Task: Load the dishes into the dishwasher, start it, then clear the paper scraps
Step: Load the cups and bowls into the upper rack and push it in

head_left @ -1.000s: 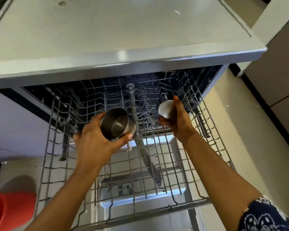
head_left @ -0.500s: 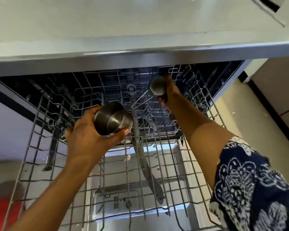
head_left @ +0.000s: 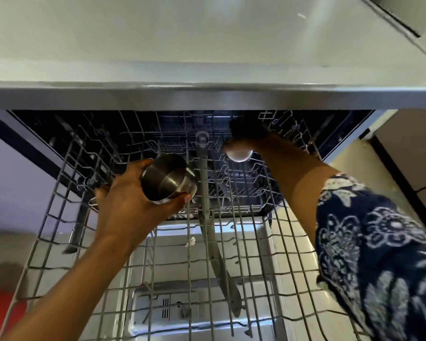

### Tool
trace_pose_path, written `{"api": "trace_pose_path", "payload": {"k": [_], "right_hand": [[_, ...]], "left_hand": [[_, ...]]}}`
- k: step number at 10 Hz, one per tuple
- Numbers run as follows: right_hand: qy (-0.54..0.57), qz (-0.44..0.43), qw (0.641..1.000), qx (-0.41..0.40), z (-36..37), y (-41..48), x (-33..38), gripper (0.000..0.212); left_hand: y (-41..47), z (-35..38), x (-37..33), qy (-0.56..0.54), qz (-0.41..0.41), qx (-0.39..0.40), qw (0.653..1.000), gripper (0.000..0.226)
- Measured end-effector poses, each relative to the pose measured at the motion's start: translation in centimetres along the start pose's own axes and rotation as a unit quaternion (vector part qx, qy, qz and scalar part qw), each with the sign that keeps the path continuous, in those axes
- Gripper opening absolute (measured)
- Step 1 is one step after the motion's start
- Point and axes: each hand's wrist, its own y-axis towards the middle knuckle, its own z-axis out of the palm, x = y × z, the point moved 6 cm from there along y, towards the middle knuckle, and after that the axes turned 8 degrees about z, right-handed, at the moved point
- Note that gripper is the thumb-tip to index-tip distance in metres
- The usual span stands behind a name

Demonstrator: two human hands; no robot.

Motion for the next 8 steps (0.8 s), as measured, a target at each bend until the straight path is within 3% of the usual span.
{"api": "trace_pose_path", "payload": {"k": [1,3,4,5,6,8], "right_hand": [[-0.050,-0.037,0.997,-0.044,2.6,0.7,0.8,0.066],[0.009,0.007,0.998,0.059,3.1,1.0,-0.7,0.058],[-0.009,-0.022,0.993,0.117,3.2,0.1,-1.7,0.080],[-0.041,-0.034,0.995,0.079,3.2,-0.4,-2.5,0.098],[-0.026,-0.048,0.998,0.029,3.2,-0.5,-2.0,0.091],[0.057,-0.060,0.996,0.044,1.6,-0.6,-1.2,0.088]], "left_hand": [[0.1,0.6,0.8,-0.011,0.015,-0.001,1.000,0.095],[0.1,1.3,1.7,-0.018,0.027,-0.011,0.999,0.095],[0.0,1.3,1.8,-0.012,0.031,-0.016,0.999,0.095],[0.0,1.3,1.6,-0.003,0.035,-0.017,0.999,0.095],[0.0,1.5,1.2,0.021,0.043,-0.016,0.999,0.094],[-0.2,1.5,0.3,0.021,0.040,-0.018,0.999,0.092]]}}
